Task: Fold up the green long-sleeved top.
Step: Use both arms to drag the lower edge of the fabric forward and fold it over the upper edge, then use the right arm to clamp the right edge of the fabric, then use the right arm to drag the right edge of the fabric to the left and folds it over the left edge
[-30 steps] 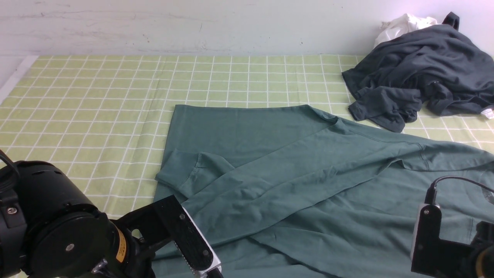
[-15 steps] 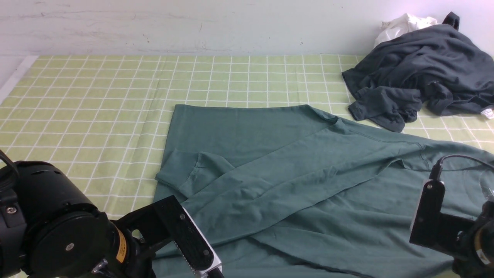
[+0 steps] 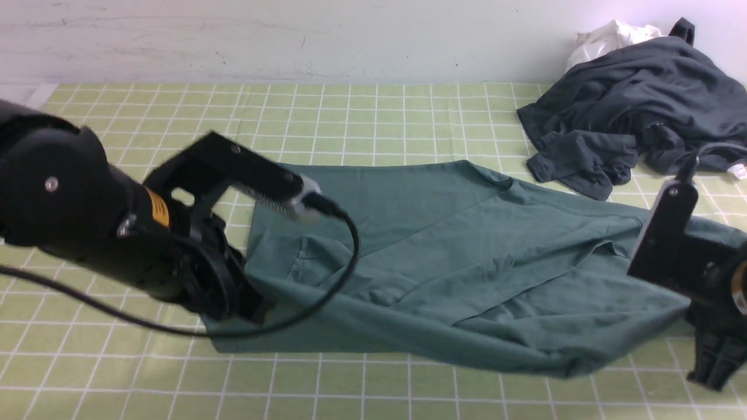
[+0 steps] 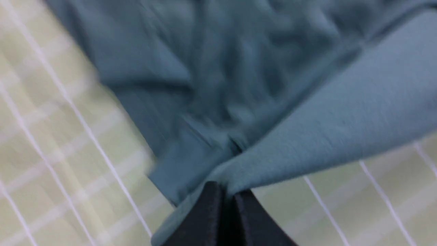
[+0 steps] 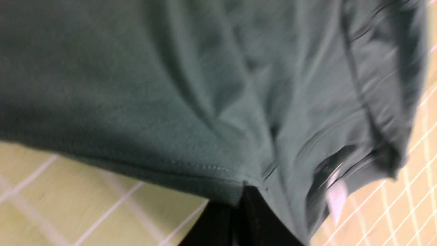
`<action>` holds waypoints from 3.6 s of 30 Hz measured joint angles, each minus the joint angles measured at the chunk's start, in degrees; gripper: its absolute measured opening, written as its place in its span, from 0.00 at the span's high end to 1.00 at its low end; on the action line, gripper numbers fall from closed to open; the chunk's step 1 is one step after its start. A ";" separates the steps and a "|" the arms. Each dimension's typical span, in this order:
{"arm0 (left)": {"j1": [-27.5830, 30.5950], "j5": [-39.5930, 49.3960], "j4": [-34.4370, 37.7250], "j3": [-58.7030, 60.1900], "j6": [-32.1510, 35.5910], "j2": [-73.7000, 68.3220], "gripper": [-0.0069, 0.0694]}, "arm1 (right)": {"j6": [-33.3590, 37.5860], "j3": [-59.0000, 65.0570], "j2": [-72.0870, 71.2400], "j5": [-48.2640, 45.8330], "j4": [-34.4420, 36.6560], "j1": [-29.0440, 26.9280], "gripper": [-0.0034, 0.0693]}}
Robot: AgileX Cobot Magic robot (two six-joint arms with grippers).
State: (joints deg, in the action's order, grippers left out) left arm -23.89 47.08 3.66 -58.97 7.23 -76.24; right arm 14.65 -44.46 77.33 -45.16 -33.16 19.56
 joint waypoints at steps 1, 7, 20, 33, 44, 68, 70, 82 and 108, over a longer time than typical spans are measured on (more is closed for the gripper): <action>2.24 -1.93 0.44 -1.62 0.00 -2.23 0.90 | -0.81 -1.34 1.54 3.46 -0.60 -1.87 0.95; 8.71 -4.76 1.58 -13.86 0.89 -16.72 0.90 | -3.50 -11.81 13.37 14.55 -1.50 -9.02 0.95; 11.88 -9.34 -0.90 -37.51 1.97 -41.26 0.89 | -6.26 -31.75 36.10 19.92 -14.63 -10.90 0.92; 12.33 -15.41 -2.43 -45.03 2.20 -46.98 0.41 | -31.30 -40.95 37.92 7.52 -12.16 -9.11 0.59; 11.97 -7.91 1.62 -32.99 6.73 -20.83 0.86 | 13.68 -42.75 41.64 4.51 39.60 -3.87 0.97; 11.79 1.74 -1.36 13.84 8.78 22.23 0.91 | 9.59 -50.90 38.57 8.38 47.88 -18.68 0.85; 11.79 1.73 -1.36 16.61 8.78 23.17 0.91 | 6.32 -51.25 35.29 0.71 45.57 -22.06 0.82; 11.79 -5.19 3.44 21.52 8.72 23.56 0.91 | -11.95 -39.30 34.10 -9.48 33.16 -38.78 0.41; 11.79 -7.53 4.54 21.52 10.22 23.56 0.91 | -7.40 -50.27 25.24 -12.44 38.16 -35.35 0.93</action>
State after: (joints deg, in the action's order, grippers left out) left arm -12.10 39.55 8.20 -37.44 17.45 -52.68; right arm 7.24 -94.73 102.56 -57.60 5.00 -15.78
